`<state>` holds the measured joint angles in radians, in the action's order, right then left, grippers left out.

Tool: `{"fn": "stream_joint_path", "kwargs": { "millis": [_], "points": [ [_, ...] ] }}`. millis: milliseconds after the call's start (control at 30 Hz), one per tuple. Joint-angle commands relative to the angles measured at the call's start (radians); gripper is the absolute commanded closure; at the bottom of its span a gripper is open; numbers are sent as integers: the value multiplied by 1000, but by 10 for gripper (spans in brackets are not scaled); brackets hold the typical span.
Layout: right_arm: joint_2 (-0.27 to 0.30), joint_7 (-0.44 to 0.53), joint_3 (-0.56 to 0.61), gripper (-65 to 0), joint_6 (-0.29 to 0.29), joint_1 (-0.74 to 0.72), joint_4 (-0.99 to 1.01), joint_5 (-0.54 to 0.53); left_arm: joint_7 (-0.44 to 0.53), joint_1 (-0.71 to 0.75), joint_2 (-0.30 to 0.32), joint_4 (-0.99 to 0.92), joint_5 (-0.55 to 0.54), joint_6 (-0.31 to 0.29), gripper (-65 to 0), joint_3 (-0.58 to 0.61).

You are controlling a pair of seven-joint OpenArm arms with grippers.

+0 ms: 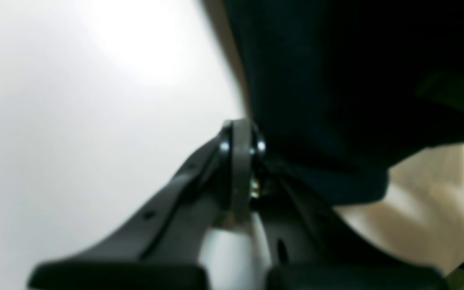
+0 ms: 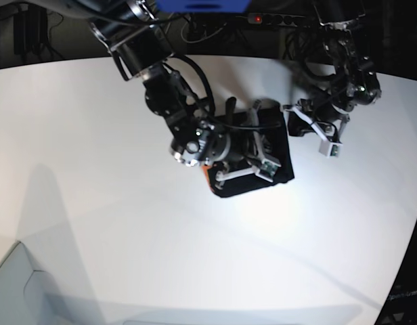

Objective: Layout the t-shirt on the table in an organized manner, then fold the t-shirt properly
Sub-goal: 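Fold the strip end with the right gripper toward the left gripper, then press the folded end flat with the right gripper and release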

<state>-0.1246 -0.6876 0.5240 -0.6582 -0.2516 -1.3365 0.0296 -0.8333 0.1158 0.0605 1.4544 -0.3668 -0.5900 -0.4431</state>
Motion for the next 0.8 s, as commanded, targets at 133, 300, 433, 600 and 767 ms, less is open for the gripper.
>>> {"fn": "stream_joint_path", "kwargs": {
  "millis": [133, 300, 433, 600, 767],
  "points": [
    [-4, 22, -6, 0, 1, -41, -15, -10, -5, -6, 2, 9, 5, 2, -1, -3],
    [6, 13, -48, 0, 1, -41, -33, -10, -5, -6, 2, 7, 4, 2, -1, -3],
    [6, 12, -71, 0, -2, -50, -31, -10, -5, -6, 2, 9, -1, 2, -1, -3],
    [3, 12, -66, -135, -1, -51, -31, -10, -5, -6, 2, 12, -1, 2, -1, -3],
    [0, 12, -63, -248, -5, -24, -76, -13, -5, -5, 2, 13, -2, 2, -1, -3]
  ]
}}
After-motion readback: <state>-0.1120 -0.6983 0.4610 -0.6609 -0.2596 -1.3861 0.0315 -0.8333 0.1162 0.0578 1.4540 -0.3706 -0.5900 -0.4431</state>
